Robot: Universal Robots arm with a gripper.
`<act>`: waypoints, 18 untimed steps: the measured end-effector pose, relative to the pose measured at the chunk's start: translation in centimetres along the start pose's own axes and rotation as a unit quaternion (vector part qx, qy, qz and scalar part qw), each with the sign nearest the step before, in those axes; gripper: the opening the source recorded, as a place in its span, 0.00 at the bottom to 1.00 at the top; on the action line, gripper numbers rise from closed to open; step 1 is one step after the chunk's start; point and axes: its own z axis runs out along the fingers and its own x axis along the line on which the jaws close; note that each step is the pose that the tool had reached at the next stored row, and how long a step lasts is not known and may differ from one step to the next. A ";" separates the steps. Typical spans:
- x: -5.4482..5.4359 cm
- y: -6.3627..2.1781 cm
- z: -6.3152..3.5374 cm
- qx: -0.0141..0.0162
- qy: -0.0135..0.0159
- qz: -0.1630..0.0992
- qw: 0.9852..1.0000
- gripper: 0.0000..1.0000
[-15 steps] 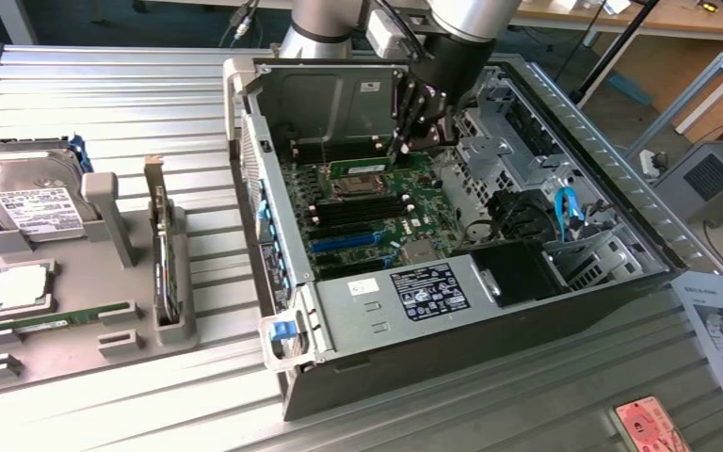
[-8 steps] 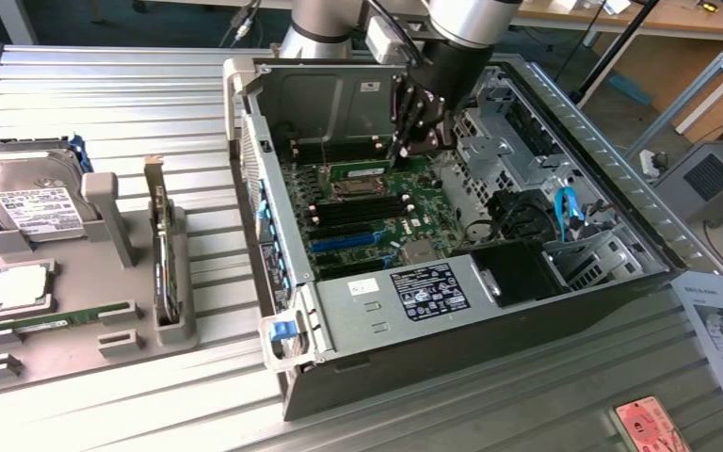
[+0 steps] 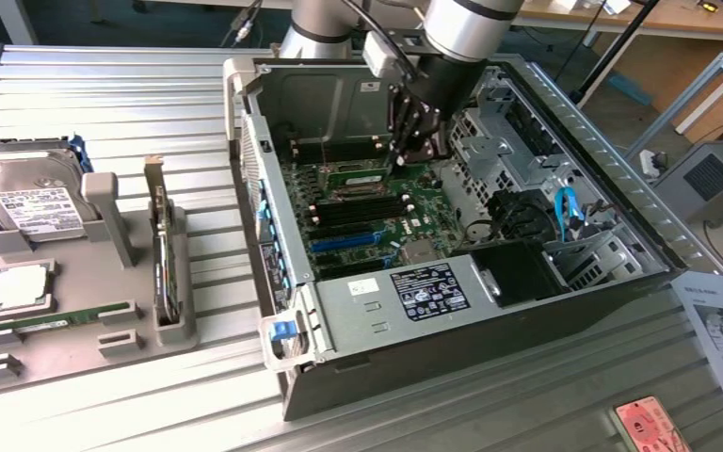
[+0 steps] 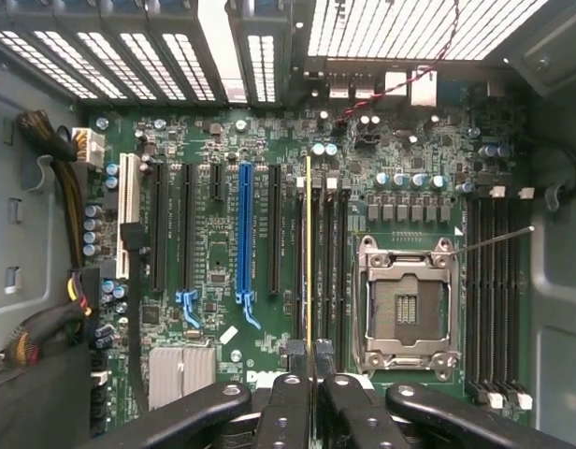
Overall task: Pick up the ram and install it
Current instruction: 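Insert the ram into the slot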
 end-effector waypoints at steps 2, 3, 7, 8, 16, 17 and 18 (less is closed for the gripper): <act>0.0 -0.02 0.25 0.000 0.000 0.000 1.000 0.12; 0.0 -0.02 0.36 0.000 0.000 0.000 1.000 0.12; 0.0 -0.07 1.05 0.000 0.000 0.000 1.000 0.12; 0.0 -0.08 1.19 0.000 0.000 0.000 1.000 0.12; 0.0 -0.17 2.47 -0.001 0.000 0.000 1.000 0.12; 0.0 -0.18 2.60 -0.001 0.000 0.000 1.000 0.12; 0.0 -0.19 2.74 -0.001 0.000 0.000 1.000 0.12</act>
